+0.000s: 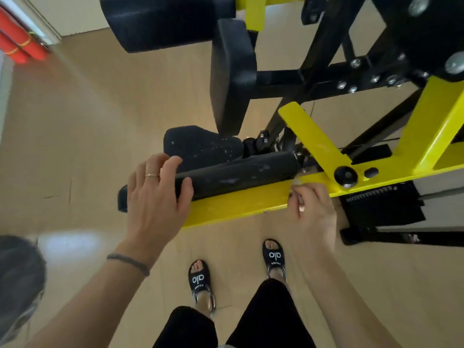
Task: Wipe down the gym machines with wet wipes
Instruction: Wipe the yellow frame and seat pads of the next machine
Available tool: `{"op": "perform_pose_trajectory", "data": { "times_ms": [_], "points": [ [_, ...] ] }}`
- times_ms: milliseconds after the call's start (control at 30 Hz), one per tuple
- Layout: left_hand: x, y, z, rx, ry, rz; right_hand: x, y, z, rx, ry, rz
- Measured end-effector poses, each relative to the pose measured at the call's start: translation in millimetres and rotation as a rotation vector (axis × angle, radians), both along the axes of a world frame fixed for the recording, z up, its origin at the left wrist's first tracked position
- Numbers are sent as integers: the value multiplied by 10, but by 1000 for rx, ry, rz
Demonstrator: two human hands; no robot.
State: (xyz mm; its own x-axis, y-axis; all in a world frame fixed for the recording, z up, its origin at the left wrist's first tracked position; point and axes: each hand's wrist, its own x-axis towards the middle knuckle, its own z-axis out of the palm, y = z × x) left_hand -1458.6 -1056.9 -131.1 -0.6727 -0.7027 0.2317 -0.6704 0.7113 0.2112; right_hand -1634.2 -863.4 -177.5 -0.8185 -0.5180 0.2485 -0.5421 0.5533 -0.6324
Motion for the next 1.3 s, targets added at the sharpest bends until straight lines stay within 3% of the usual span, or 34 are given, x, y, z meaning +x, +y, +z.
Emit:
{"op": "perform_pose_trajectory", "data": {
  "times_ms": [267,367,567,633,800,900,967,1100,1167,1300],
  "points": [
    [611,-307,-206,44,8,-44,1733,-949,-54,-109,-89,245],
    [655,-361,-238,126,51,-60,1647,-906,-57,-72,-14,277],
    [632,-383,-262,222,60,-75,804,-389,-52,-65,96,-247],
    [642,-396,-273,232,68,-87,949,-585,-68,-52,102,-217],
    [658,-426,-275,272,120,-95,2053,-1236,-48,-33,-19,102],
    [663,-434,-266,301,141,-100,2070,-1206,-103,5,20,237],
    [680,-434,-259,330,159,-114,1749,-1017,-143,51,98,144],
    [685,-448,-265,359,195,-119,1307,-792,-100,-33,84,-324],
    [680,-445,-262,376,202,-113,1474,-960,-92,-13,82,-286],
    [688,-447,-265,382,203,-114,2117,-1325,-85,-35,-9,-5]
  ]
}}
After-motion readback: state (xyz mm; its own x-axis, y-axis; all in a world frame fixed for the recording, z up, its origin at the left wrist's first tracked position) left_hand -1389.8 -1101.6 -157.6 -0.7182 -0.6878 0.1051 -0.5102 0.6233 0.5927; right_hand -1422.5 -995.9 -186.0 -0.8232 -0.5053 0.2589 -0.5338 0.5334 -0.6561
